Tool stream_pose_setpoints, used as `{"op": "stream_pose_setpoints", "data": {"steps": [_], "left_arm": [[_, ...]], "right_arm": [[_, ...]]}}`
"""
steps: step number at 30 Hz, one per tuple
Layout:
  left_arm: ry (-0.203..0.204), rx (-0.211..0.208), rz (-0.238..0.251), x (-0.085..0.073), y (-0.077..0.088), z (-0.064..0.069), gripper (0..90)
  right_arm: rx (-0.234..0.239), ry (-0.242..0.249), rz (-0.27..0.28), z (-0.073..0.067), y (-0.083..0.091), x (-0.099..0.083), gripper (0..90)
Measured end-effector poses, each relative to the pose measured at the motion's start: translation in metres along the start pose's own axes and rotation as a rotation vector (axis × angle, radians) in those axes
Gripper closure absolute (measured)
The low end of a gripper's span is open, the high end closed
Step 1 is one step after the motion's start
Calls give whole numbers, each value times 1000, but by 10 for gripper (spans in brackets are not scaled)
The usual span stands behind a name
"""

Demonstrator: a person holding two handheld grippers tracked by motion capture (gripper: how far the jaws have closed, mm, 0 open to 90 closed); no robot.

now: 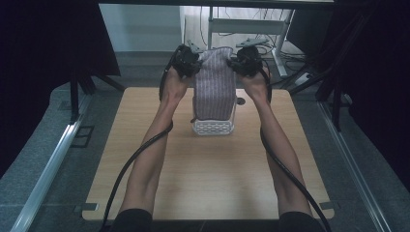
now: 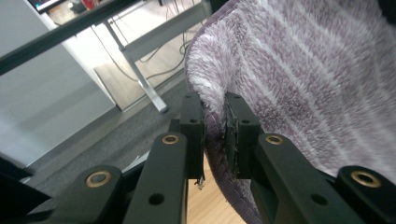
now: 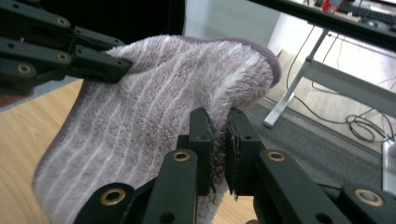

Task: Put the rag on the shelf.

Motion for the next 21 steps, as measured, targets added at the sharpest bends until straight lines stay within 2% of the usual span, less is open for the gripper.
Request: {"op": "stream_pose_setpoints", "data": {"steps": [5, 9, 13, 15, 16, 19, 20, 21], "left_arm": [[-36, 2, -73, -16, -16, 8, 781], [-42, -1, -95, -22, -20, 11, 776], [-11, -25, -119, -29, -24, 15, 750], [2, -35, -133, -33, -26, 16, 674], [29, -54, -149, -38, -27, 17, 640], [65, -79, -156, -43, -26, 17, 530], [65, -79, -156, -43, -26, 17, 499], [73, -80, -152, -44, -25, 17, 481]], "right_arm": [[-10, -24, -53, 5, -17, -17, 820], [-10, -31, -83, 6, -24, -27, 817], [-13, -49, -112, 8, -30, -38, 804], [-3, -72, -129, 8, -33, -43, 763], [7, -80, -142, 7, -34, -46, 734], [14, -87, -160, 7, -36, -52, 648], [14, -87, -160, 7, -36, -52, 648], [17, -95, -166, 7, -37, -55, 608]]}}
Point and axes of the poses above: each handheld gripper's, and its own axes: y roughly backward along the jaws, x roughly out of its top, z roughly to its right, the point moved 8 cm from there along -y, roughly forward along the jaws, and after that the axes turned 6 degrees about x, right-handed, at the moved point
